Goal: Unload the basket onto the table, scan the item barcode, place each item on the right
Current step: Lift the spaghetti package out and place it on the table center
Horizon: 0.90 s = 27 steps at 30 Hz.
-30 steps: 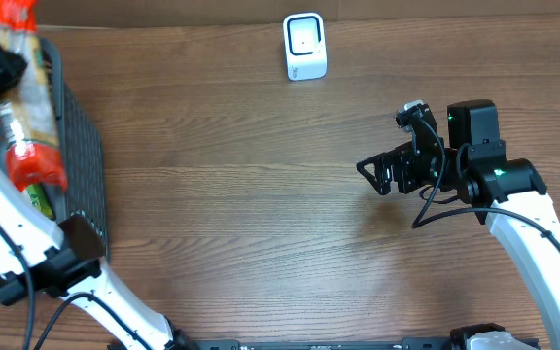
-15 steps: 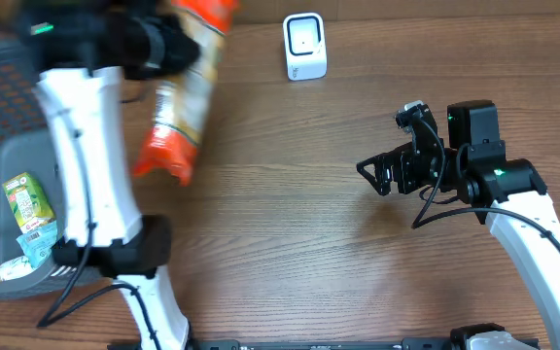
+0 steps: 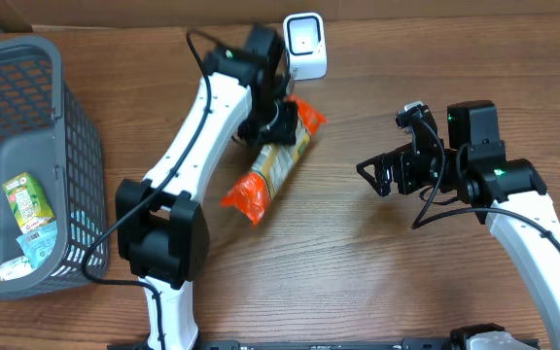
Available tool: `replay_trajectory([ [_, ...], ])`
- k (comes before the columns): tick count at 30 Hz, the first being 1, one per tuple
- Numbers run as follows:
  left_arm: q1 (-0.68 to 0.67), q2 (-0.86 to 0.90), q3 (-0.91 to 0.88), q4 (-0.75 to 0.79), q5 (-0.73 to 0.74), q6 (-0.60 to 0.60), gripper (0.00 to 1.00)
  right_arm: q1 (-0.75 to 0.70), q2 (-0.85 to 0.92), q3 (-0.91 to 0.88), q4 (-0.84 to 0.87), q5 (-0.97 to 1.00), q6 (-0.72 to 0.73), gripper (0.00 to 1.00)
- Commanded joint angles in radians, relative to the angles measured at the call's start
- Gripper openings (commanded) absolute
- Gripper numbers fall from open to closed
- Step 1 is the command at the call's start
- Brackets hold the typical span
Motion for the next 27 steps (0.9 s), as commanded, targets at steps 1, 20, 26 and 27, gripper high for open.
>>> replay_trajectory([
  [1, 0.0, -0.037, -0.127, 0.101, 0.152, -0.063, 0.04, -0.001, -0.004, 0.023, 0.003, 0.0, 0.003, 1.0],
  [20, -0.017, -0.039, -0.193, 0.236, 0.314, 0.079, 0.82, -0.001, -0.005, 0.023, 0.013, 0.003, 0.003, 1.0],
  [26, 0.036, -0.039, 0.096, 0.036, 0.124, 0.098, 0.78, -0.001, -0.004, 0.023, 0.013, 0.003, 0.003, 1.0],
  [27, 0.045, -0.039, 0.151, 0.0, 0.097, 0.104, 0.77, -0.001, -0.005, 0.023, 0.013, 0.003, 0.003, 1.0],
])
